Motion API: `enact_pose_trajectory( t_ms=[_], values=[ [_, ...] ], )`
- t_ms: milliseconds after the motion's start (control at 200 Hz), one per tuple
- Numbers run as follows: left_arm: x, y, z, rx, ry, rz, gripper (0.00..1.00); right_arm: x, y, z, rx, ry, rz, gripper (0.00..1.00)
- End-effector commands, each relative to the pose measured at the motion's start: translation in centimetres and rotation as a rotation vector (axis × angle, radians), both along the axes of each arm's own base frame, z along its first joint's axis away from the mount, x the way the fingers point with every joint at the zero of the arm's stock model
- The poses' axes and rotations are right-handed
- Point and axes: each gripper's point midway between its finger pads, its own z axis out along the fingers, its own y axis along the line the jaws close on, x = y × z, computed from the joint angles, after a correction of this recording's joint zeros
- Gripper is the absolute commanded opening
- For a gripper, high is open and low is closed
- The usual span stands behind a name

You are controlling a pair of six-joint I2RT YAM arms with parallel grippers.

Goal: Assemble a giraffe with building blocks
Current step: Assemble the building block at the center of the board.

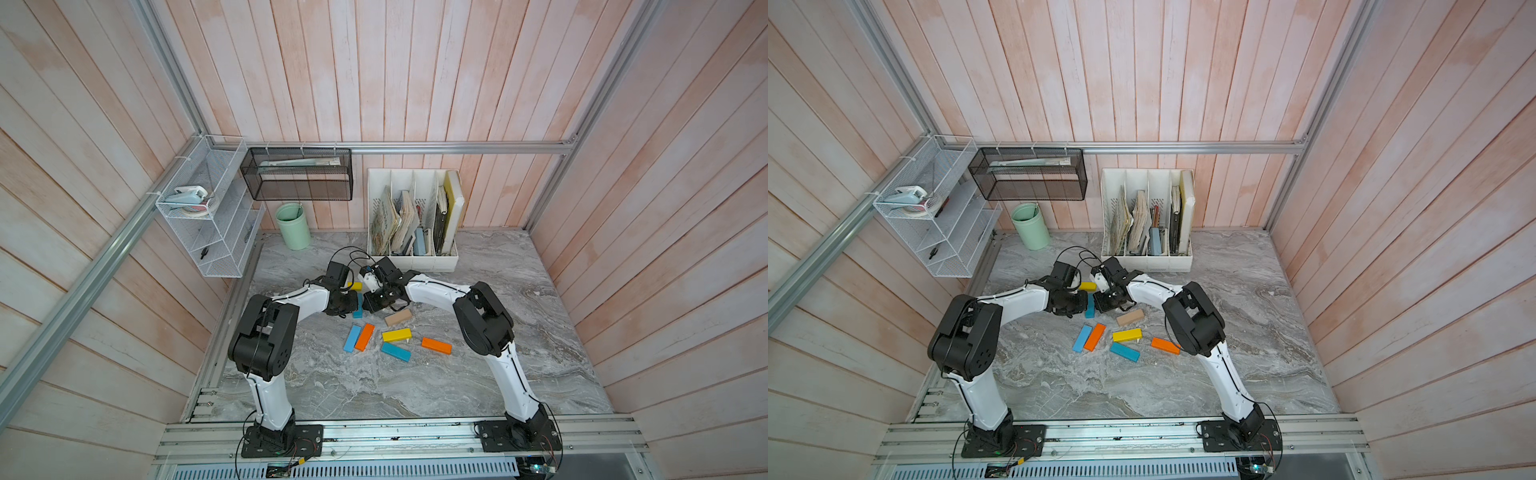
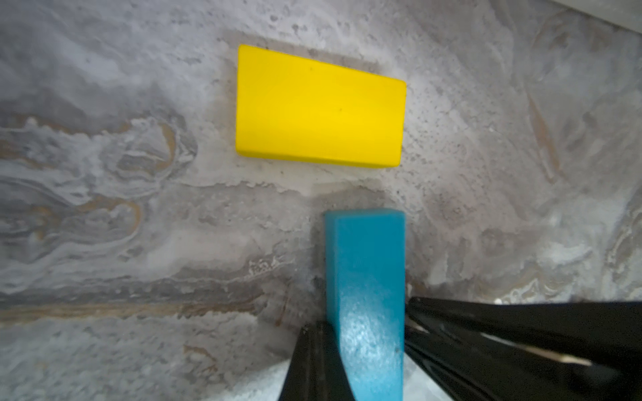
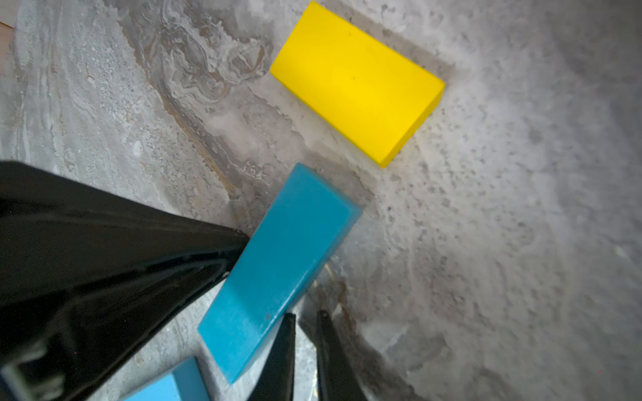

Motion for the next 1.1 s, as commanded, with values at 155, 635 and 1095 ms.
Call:
enact_pose_trajectory(
  t_ms=[155, 635, 1095],
  values=[
    [0.2, -0.3, 0.9, -0.019, -0.022, -0.026, 0.00, -1.4, 0.2, -3.0, -0.062, 0.069, 0.014, 0.16],
    [1.5, -1.1, 0.8, -0.040, -0.023, -0.038, 0.00, -1.8, -0.6, -3.6, -0.065, 0.070, 0.003, 0.16],
    [1.9, -1.6, 0.8, -0.068, -0.016, -0.034, 0.00, -0.5, -2.1, -3.6, -0.064, 0.072, -0.035, 0.16]
  ],
)
